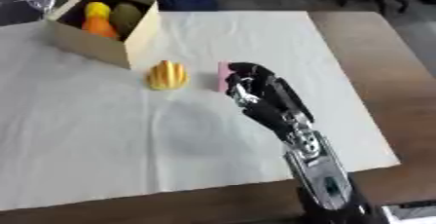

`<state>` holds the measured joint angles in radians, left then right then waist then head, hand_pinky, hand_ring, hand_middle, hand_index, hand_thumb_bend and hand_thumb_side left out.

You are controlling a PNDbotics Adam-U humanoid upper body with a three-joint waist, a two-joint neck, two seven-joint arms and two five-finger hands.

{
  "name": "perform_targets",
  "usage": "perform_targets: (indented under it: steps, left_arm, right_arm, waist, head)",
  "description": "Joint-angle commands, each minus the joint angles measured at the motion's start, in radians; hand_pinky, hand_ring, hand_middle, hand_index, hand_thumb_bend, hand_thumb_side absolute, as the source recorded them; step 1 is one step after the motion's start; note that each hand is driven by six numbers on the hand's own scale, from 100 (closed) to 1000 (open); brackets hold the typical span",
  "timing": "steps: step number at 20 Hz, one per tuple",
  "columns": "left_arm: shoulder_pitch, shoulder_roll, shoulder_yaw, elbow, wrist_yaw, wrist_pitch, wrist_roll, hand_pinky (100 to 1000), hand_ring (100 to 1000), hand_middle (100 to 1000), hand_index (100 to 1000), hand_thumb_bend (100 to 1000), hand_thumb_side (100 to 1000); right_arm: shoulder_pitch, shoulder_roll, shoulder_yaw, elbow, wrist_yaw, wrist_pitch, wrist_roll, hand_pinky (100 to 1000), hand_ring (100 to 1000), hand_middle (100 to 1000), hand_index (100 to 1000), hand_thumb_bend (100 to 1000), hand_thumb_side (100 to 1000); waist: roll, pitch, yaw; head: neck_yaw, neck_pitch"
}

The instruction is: Pick up objects on the table and place them in the box.

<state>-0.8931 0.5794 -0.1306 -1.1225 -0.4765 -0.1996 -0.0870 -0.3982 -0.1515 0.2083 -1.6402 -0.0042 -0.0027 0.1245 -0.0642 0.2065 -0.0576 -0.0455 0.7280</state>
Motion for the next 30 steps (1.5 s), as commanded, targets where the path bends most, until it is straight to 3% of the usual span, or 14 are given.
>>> perform_targets:
  steps: [1,8,13,20,30]
  left_arm:
    - [0.042,0.063,-0.008,-0.14,0.138,0.03,-0.037,741,598,656,797,100,456]
    - [0.238,0.081,-0.006,-0.397,0.362,0.102,-0.065,738,589,641,787,100,563]
    - [0.355,0.054,0.035,-0.537,0.451,0.139,-0.061,736,585,634,781,100,621]
    - [0.495,-0.006,0.095,-0.656,0.505,0.155,-0.074,735,583,628,779,100,676]
    - [0.601,-0.102,0.148,-0.713,0.512,0.181,-0.099,731,575,616,775,100,720]
  right_arm:
    - [-0.066,-0.068,0.015,-0.003,0.032,0.004,0.024,682,605,631,792,100,406]
    - [-0.254,-0.181,0.081,0.09,0.121,-0.009,0.12,698,627,662,814,100,364]
    - [-0.365,-0.211,0.124,0.202,0.212,-0.036,0.222,721,669,709,844,100,361]
    - [-0.471,-0.158,0.146,0.421,0.432,-0.132,0.282,740,708,749,866,100,322]
    - [-0.549,-0.061,0.091,0.677,0.658,-0.219,0.25,760,743,786,879,100,301]
  waist:
    - [-0.011,-0.012,0.008]
    - [-0.011,-0.014,0.045]
    - [-0.008,-0.012,0.072]
    - [-0.004,-0.006,0.101]
    - [-0.001,0.003,0.134]
  head:
    - [-0.012,-0.011]
    - [-0.034,-0.009]
    - [-0.055,-0.011]
    - [-0.088,-0.011]
    - [-0.124,-0.008]
